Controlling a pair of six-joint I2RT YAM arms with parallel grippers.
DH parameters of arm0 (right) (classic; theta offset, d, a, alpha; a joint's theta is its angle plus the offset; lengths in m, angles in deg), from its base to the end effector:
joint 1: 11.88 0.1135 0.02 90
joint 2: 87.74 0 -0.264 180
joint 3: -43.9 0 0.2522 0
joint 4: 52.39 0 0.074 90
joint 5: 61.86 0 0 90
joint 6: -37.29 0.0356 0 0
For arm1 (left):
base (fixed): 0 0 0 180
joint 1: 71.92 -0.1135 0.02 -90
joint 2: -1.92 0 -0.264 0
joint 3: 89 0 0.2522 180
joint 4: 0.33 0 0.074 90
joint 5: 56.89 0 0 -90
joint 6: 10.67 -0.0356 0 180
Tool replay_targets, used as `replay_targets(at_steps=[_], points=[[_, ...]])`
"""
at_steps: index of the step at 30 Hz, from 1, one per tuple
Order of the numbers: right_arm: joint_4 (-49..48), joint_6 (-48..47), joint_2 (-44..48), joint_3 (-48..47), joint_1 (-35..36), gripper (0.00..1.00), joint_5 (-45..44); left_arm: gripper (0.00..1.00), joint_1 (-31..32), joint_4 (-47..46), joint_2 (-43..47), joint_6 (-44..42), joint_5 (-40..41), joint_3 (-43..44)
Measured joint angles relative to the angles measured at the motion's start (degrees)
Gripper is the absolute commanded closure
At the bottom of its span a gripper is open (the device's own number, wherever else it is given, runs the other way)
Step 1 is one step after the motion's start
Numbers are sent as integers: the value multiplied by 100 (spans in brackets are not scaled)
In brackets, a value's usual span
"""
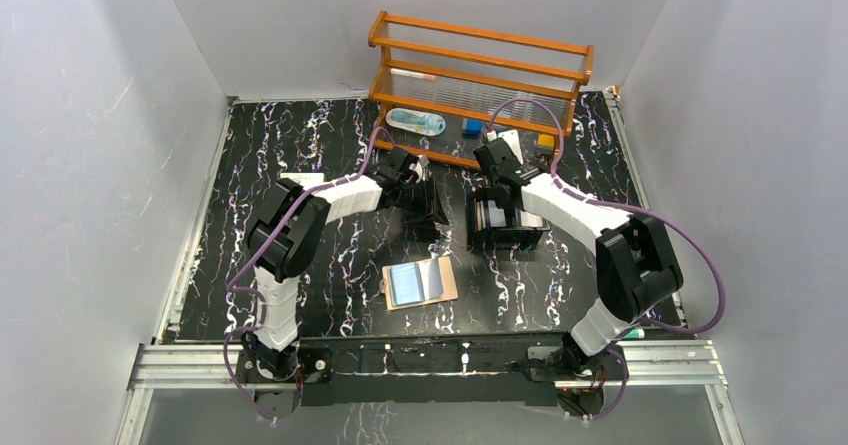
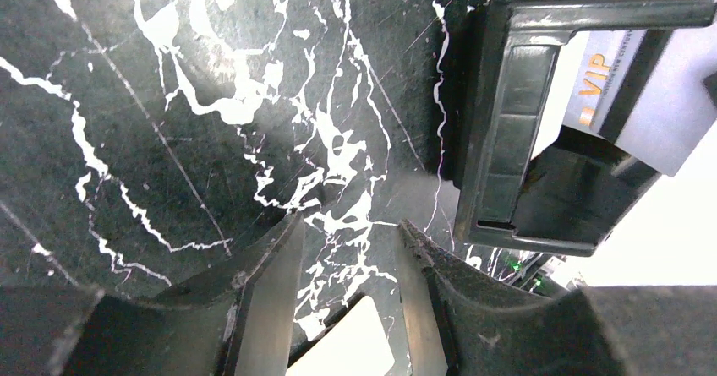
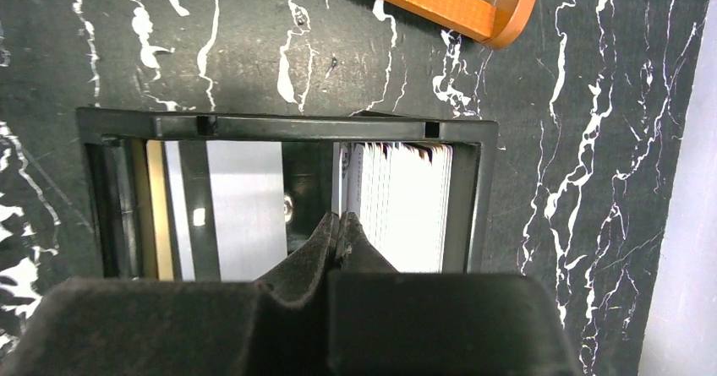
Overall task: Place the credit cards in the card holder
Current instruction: Pick up the credit card from the storage box.
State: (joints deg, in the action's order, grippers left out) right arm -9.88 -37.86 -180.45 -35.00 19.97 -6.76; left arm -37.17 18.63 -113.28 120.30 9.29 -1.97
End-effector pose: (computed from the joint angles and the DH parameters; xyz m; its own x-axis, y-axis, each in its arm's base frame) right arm 0.2950 0.1593 0.2311 -0.7251 -0.2030 -0.6581 0.0233 0.9478 -0.3181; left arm 0.3428 -0.2553 0.1552 -0.9446 -0.0747 -0.3196 0.1693 0.7232 -0.6696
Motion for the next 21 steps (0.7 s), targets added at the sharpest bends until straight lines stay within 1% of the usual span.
replay_targets(at_steps=[6,10,14,17,19,20,21], points=[[188,44,374,-199,-2,100,577,57,0,492,197,-107,153,-9],[188,243,979,-225,0,100,1342,56,-2,946,649,-247,378,-109],[0,520,1528,-140,0,100,2157,57,-15,1333,1504,-326,549,-551],[-369,833,1928,177,7,100,2841,58,-52,1565,2197,-345,610,-977],[-662,1102,2166,520,57,100,3230,61,-74,1676,2658,-345,605,-1318],[-723,1147,2203,592,70,100,3292,63,-85,1703,2844,-345,599,-1473],[-968,1392,2328,887,160,100,3560,65,-90,1751,3051,-343,595,-1659]])
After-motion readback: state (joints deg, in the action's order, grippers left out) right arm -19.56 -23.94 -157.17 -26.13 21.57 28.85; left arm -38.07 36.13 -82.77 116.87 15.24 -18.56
